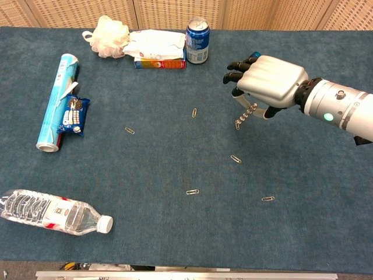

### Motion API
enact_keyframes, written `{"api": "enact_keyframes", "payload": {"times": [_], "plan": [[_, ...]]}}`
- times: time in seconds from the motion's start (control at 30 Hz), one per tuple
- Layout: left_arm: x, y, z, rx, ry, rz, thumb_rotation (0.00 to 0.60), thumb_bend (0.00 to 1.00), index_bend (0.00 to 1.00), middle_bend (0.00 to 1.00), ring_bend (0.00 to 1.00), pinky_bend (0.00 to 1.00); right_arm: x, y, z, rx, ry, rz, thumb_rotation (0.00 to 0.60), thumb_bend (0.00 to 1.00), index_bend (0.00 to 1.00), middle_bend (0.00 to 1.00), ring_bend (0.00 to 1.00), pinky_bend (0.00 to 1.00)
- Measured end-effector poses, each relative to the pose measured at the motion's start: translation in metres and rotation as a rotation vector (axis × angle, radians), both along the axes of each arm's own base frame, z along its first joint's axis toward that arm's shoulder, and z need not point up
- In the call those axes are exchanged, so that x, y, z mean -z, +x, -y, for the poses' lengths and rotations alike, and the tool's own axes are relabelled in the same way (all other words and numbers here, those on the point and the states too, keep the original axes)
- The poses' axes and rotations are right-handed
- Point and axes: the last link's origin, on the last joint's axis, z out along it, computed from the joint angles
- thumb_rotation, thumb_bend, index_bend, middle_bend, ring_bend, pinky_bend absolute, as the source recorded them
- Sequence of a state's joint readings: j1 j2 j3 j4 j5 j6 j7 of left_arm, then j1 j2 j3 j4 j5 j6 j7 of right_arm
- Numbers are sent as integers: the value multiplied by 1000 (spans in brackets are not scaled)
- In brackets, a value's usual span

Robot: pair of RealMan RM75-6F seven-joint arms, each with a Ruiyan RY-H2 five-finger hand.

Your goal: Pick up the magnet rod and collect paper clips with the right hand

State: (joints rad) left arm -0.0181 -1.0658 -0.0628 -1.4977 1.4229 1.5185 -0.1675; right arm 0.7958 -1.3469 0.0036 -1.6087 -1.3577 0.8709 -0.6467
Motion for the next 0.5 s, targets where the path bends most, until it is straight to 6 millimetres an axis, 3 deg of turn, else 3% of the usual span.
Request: {"api": "enact_keyframes", "payload": {"times": [0.5], "plan": [[-8,-26,17,-74,20,-50,600,301,493,440,421,658,9,4,-15,-35,34,-8,600,271,598,188,75,190]]}}
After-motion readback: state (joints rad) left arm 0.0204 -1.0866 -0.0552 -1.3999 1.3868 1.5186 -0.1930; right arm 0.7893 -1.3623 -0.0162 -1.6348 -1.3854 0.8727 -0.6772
